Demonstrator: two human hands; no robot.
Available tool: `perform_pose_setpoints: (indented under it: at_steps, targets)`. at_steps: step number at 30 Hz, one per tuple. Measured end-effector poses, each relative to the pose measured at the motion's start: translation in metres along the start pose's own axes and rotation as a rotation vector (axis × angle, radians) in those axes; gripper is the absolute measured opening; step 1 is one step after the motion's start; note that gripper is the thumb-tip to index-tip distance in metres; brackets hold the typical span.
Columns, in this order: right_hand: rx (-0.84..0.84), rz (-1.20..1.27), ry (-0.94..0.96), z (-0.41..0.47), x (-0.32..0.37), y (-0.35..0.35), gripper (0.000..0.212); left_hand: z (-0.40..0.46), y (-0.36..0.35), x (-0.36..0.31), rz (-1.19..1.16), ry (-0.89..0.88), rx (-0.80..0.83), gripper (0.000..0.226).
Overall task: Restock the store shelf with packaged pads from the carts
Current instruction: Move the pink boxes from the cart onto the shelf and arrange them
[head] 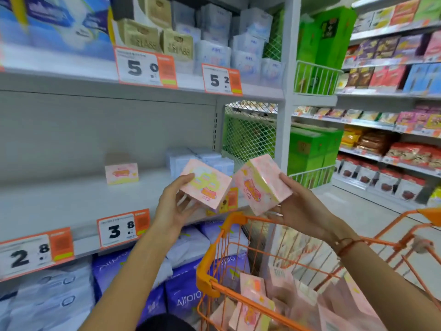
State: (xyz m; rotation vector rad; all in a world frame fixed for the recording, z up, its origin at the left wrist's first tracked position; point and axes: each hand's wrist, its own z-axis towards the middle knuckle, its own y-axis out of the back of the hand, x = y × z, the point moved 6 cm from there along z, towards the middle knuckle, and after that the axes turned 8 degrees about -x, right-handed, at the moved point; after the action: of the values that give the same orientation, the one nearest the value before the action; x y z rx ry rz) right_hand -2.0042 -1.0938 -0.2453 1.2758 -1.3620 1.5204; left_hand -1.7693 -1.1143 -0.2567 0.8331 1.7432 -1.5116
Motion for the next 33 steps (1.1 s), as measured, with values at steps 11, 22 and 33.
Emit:
perform_pose_setpoints:
  at_steps: [11, 22, 33]
  targets:
    - [0.072, -0.372, -0.083, 0.115, -0.007, -0.157, 0.024, 0.062, 0.16, -0.153, 0.587, -0.309, -0.468, 0.057]
    - [0.259, 0.091, -0.35, 0.209, -0.056, -0.227, 0.064, 0.133, 0.179, -0.181, 1.835, -0.161, -0.324, 0.08]
    - [0.082, 0.057, -0.176, 0.235, -0.069, -0.237, 0.04, 0.128, 0.092, -0.149, 1.146, -0.29, 0.087, 0.02]
